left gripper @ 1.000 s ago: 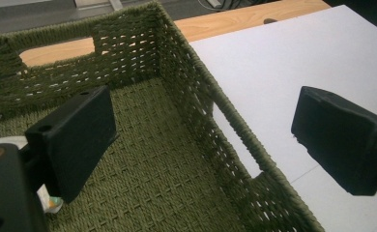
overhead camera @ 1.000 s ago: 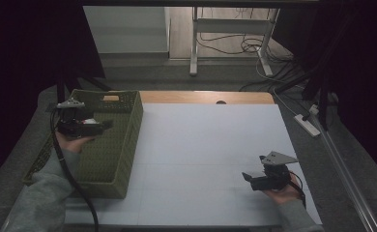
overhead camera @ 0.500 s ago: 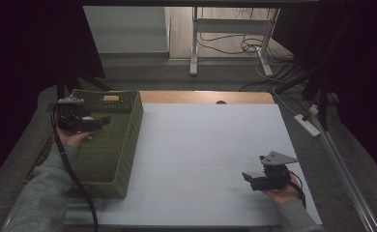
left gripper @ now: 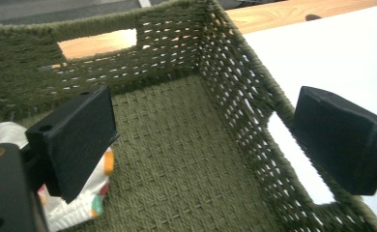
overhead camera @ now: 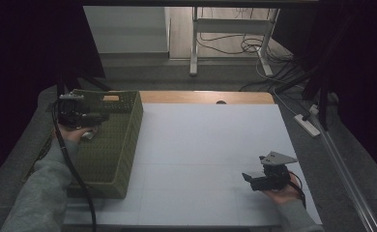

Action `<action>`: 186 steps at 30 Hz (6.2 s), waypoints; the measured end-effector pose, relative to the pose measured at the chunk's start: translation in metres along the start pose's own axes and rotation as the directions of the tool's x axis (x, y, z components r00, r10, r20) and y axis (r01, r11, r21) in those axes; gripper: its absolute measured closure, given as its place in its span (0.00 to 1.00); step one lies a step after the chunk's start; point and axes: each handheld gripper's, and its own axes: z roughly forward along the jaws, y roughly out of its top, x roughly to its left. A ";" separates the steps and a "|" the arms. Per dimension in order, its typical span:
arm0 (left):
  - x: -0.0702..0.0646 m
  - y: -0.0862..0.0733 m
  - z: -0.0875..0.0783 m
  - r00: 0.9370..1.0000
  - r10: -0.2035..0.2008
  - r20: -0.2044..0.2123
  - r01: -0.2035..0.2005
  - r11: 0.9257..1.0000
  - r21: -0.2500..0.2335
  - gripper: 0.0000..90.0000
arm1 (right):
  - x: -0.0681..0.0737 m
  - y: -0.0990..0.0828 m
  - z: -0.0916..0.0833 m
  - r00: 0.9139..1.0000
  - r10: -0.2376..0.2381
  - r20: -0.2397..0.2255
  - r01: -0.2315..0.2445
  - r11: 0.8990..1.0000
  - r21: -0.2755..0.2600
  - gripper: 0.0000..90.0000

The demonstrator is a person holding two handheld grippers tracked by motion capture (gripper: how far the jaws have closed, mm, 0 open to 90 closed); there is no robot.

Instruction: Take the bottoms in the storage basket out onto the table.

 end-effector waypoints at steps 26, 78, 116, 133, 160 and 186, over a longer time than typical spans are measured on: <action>0.032 0.012 0.020 0.995 -0.046 -0.094 0.047 0.999 0.010 0.10 | 0.000 -0.001 0.001 1.000 -0.001 0.006 0.001 1.000 0.011 0.09; 0.061 -0.011 0.062 0.962 -0.048 -0.270 0.107 0.972 0.210 0.11 | 0.000 -0.003 0.003 1.000 -0.007 0.012 0.007 0.999 0.032 0.10; 0.061 -0.024 0.087 0.936 0.033 -0.351 0.111 0.918 0.382 0.16 | 0.001 -0.004 0.003 1.000 -0.011 0.013 0.010 0.999 0.037 0.10; 0.065 -0.028 0.089 0.908 0.086 -0.409 0.109 0.896 0.431 0.62 | 0.002 -0.004 0.003 1.000 -0.016 0.010 0.015 0.999 0.045 0.10; 0.062 -0.015 0.065 0.937 0.014 -0.349 0.093 0.952 0.290 0.85 | 0.001 -0.003 0.002 1.000 -0.014 0.015 0.014 0.999 0.037 0.10; 0.039 -0.001 0.031 0.972 -0.040 -0.231 0.066 0.992 0.108 0.85 | 0.001 -0.003 0.004 1.000 -0.011 0.022 0.010 0.999 0.041 0.10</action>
